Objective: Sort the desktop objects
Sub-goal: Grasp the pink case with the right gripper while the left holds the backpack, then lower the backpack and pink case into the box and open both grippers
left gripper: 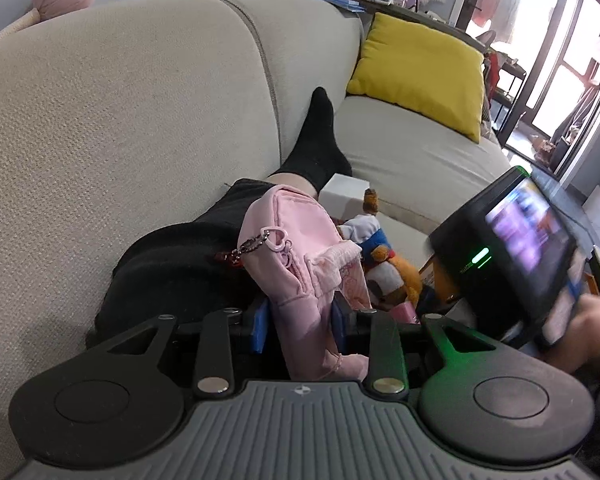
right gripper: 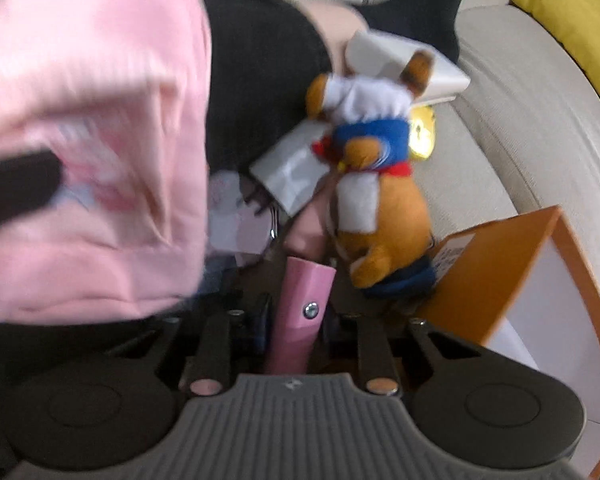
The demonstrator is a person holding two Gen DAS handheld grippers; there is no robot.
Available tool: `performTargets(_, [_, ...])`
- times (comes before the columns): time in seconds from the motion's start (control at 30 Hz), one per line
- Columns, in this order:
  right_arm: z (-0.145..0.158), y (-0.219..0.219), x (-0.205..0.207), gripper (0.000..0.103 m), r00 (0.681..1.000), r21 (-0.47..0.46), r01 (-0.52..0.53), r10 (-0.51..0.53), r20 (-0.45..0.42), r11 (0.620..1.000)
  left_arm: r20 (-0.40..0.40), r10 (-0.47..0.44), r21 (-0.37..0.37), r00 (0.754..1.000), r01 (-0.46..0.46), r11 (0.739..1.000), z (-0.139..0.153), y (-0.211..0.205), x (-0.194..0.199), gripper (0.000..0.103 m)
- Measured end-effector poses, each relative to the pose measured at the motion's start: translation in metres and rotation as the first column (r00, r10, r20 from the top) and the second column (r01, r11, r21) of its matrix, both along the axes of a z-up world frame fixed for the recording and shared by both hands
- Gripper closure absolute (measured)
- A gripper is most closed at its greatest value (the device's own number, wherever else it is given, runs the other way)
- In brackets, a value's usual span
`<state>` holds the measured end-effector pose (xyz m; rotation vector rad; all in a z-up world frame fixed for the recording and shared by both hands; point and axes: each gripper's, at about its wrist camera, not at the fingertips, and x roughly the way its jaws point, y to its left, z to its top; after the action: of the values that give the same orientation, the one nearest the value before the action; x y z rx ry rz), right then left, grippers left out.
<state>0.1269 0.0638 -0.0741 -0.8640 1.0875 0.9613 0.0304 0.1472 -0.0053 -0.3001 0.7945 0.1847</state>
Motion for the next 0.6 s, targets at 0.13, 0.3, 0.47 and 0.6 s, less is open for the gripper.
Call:
performTargets(0.13, [0.036,-0.014,0.009,0.083,0.997,0.122,0.02,-0.011,-0.079,0.992,0.033,0.0,-0.008,0.999,0.0,1.0,0.007,0.002,-0.003,0.068])
performTargets(0.3, [0.083,-0.047,0.018,0.083,0.99,0.263,0.064,-0.028,-0.139,0.963,0.048,-0.013,-0.011,0.999,0.014,1.0,0.016,0.0,-0.002,0.069])
performTargets(0.47, [0.119,-0.075,0.05,0.083,0.986,0.378,0.127,-0.078,-0.144,0.917,0.095,-0.086,0.027,0.992,0.083,0.996,0.038,-0.017,0.003,0.069])
performTargets(0.6, [0.132,-0.106,0.07,0.083,0.973,0.416,0.201,-0.134,-0.186,0.887,0.103,-0.189,0.013,0.977,0.189,0.982,0.048,-0.037,0.013,0.069])
